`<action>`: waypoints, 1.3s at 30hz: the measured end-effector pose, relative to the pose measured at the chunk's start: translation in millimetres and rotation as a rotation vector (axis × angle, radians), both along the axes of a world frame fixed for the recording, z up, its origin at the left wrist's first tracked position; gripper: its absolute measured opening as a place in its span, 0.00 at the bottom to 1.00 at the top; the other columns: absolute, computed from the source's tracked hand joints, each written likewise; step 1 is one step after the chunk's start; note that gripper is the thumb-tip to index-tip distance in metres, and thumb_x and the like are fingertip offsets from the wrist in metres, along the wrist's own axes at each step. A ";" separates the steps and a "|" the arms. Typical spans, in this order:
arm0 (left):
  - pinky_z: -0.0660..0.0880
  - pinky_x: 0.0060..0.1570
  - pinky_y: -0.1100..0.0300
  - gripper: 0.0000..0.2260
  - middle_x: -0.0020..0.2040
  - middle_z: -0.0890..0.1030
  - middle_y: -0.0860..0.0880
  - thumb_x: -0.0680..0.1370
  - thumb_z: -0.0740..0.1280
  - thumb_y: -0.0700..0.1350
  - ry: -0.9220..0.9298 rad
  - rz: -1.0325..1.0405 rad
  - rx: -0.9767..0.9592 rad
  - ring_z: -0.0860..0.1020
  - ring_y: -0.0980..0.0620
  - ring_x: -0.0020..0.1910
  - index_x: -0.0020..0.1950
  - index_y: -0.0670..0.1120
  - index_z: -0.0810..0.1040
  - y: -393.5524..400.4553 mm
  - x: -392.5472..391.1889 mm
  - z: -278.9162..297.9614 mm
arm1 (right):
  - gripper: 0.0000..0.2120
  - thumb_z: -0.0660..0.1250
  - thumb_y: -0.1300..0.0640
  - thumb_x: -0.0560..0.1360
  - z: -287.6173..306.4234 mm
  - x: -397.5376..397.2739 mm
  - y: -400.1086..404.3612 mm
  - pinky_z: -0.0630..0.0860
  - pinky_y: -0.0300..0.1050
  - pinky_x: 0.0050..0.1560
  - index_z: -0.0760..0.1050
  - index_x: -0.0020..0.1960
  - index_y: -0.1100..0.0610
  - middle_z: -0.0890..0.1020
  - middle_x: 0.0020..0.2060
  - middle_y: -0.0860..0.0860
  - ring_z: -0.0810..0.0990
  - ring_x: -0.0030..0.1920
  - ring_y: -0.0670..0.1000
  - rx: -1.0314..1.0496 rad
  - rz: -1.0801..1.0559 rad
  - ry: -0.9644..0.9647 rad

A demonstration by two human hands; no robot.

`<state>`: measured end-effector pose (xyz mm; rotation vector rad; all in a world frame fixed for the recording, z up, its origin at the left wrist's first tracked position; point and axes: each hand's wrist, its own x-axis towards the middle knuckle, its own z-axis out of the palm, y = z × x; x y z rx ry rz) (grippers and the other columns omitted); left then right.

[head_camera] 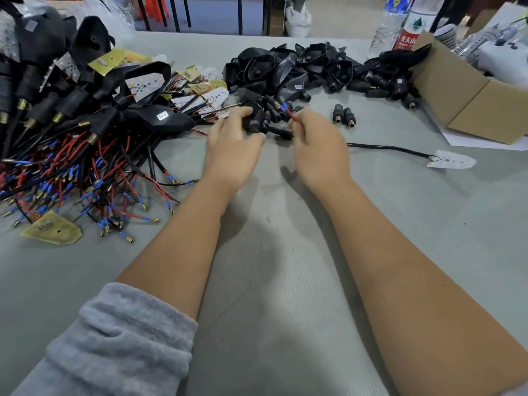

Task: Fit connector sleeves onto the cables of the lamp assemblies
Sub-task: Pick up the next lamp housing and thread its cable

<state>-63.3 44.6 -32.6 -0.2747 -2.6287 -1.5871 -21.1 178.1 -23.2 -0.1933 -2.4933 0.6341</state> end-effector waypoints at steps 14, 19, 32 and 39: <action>0.65 0.57 0.59 0.17 0.38 0.76 0.57 0.75 0.68 0.49 0.131 0.007 -0.050 0.65 0.52 0.58 0.64 0.55 0.73 -2.3 3.2 -2.1 | 0.10 0.60 0.57 0.80 -2.6 -1.1 7.1 0.70 0.49 0.43 0.79 0.50 0.57 0.73 0.31 0.45 0.71 0.37 0.48 -0.419 0.033 0.033; 0.62 0.64 0.58 0.14 0.50 0.79 0.54 0.75 0.66 0.42 0.291 -0.002 -0.252 0.70 0.48 0.61 0.57 0.56 0.80 -2.5 6.8 1.5 | 0.04 0.60 0.58 0.80 -3.4 -0.4 4.6 0.69 0.46 0.41 0.72 0.48 0.51 0.72 0.31 0.43 0.70 0.34 0.43 -0.391 0.065 0.044; 0.65 0.65 0.48 0.22 0.59 0.79 0.49 0.74 0.67 0.63 0.100 0.190 -0.409 0.64 0.42 0.68 0.64 0.54 0.78 -5.1 6.5 3.4 | 0.07 0.61 0.55 0.78 -4.1 0.4 2.4 0.69 0.46 0.39 0.75 0.43 0.48 0.73 0.30 0.43 0.70 0.32 0.44 -0.383 0.103 -0.018; 0.74 0.58 0.56 0.14 0.47 0.81 0.54 0.74 0.71 0.40 0.107 0.031 -0.065 0.78 0.52 0.53 0.59 0.50 0.81 -8.4 6.6 4.5 | 0.07 0.63 0.55 0.78 -3.9 1.3 0.1 0.76 0.50 0.48 0.79 0.46 0.50 0.79 0.39 0.45 0.76 0.41 0.48 -0.254 0.108 -0.061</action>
